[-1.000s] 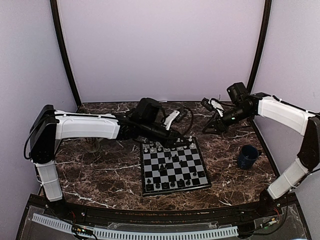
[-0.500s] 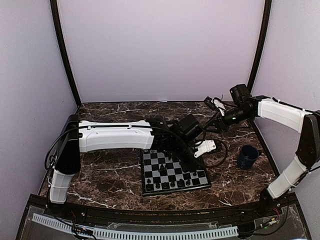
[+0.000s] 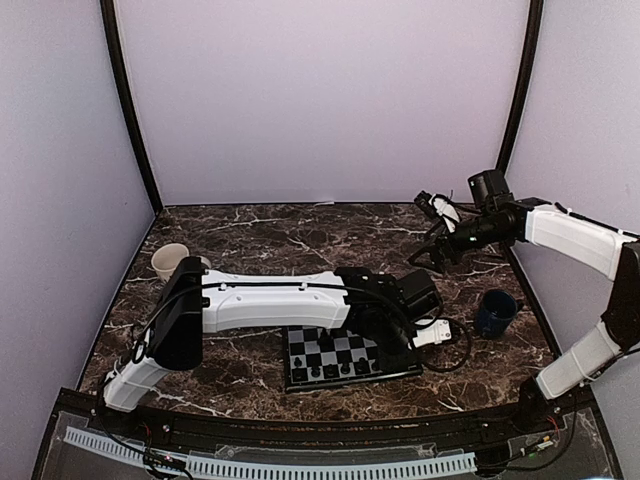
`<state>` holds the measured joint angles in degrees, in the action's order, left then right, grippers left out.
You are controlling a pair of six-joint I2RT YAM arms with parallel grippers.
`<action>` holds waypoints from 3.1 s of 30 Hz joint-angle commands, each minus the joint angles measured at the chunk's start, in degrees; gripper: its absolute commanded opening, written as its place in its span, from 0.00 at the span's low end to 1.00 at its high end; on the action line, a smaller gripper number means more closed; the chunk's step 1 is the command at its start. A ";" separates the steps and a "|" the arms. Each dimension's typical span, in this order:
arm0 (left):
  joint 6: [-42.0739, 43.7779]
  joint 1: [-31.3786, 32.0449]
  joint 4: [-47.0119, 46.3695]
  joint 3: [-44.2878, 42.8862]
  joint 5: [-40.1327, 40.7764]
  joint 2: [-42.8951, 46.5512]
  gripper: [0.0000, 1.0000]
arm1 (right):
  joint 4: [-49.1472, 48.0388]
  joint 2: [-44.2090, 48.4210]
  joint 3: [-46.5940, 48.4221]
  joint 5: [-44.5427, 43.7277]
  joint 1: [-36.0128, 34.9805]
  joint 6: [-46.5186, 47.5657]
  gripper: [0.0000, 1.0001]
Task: Set up the chess pieces on the board
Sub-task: Place the rook at a8, then pick up the pawn from the chessboard.
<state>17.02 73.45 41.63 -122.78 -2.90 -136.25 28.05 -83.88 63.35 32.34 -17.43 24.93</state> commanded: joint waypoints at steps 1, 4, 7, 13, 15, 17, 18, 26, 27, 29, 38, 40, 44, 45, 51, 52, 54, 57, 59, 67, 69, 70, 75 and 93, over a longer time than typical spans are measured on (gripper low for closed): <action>1.07 0.20 2.85 -1.94 2.56 -0.69 0.06 | -3.64 3.32 -1.14 -1.92 0.46 -0.36 0.98; 1.09 0.20 3.10 -1.81 3.23 -1.32 0.06 | -3.30 3.44 -1.39 -1.81 0.46 -0.13 0.98; 0.89 0.20 2.88 -1.85 4.03 -1.86 0.06 | -3.26 3.76 -1.59 -1.39 0.42 0.11 0.98; 0.95 0.19 2.23 -2.00 4.76 -2.93 0.07 | -2.92 3.81 -1.88 -0.92 0.42 0.60 0.98; 0.90 0.17 2.24 -2.06 4.38 -3.11 0.07 | -2.92 3.68 -1.95 -0.64 0.42 0.69 0.98; 0.78 0.20 2.11 -2.19 3.55 -3.24 0.07 | -2.92 3.55 -2.04 -0.45 0.43 0.74 0.98; 0.70 0.14 2.12 -2.19 3.11 -3.26 0.08 | -2.92 3.42 -1.99 -0.44 0.44 0.82 0.98; 0.60 0.15 1.46 -2.63 2.15 -3.93 0.08 | -2.76 3.30 -2.35 -0.33 0.40 1.05 0.98; 0.57 0.16 1.49 -2.69 2.01 -3.94 0.08 | -2.82 3.27 -2.42 -0.26 0.46 1.08 0.98; 0.47 0.19 1.32 -2.78 1.77 -3.97 0.08 | -2.74 3.27 -2.38 -0.23 0.42 1.17 0.98; -0.29 0.15 0.60 -3.42 2.07 -4.68 0.09 | -2.66 3.00 -2.53 0.10 0.46 1.15 0.98; -0.34 0.12 0.67 -3.61 1.96 -4.91 0.09 | -2.72 2.93 -2.53 0.11 0.40 1.17 0.98; -0.19 0.19 0.98 -3.90 2.49 -5.13 0.09 | -2.61 2.91 -2.59 0.17 0.46 1.22 0.98; -0.16 0.15 1.14 -3.92 2.61 -5.10 0.09 | -2.57 2.87 -2.62 0.15 0.46 1.23 0.98; -0.47 0.16 1.88 -3.95 2.90 -4.97 0.19 | -2.48 2.58 -2.62 0.42 0.38 1.44 0.98; -0.61 0.20 1.96 -3.96 2.90 -4.92 0.20 | -2.41 2.58 -2.61 0.52 0.38 1.44 0.98; -0.74 0.16 2.05 -3.94 2.90 -4.74 0.21 | -2.39 2.58 -2.58 0.53 0.44 1.46 0.98; -1.00 0.15 2.19 -3.91 2.90 -4.49 0.22 | -2.31 2.58 -2.52 0.55 0.39 1.49 0.97; -1.26 0.20 2.37 -3.92 3.02 -4.26 0.24 | -2.22 2.49 -2.46 0.68 0.45 1.42 0.98; -2.92 0.20 3.10 -1.93 3.58 0.58 0.26 | -0.16 3.30 0.28 -0.34 0.46 0.74 0.98; -3.04 0.20 2.41 -0.17 3.71 3.07 0.26 | 0.43 3.65 1.57 -1.98 0.46 -0.06 0.98; -2.96 0.20 1.70 1.15 3.83 4.54 0.27 | 0.54 3.71 2.23 -3.49 0.46 -0.55 0.98; -3.36 0.13 -5.09 7.60 4.21 12.19 0.27 | 0.68 3.13 6.71 -12.26 1.63 -5.29 0.98; -20.35 -19.38 -33.34 47.84 0.41 41.90 0.33 | 10.17 -5.07 8.02 -7.76 -13.81 8.55 0.52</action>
<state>2.09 58.22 13.45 -79.96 -2.55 -99.02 35.92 -85.82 72.42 30.22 -25.52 28.86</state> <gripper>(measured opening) 0.322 0.550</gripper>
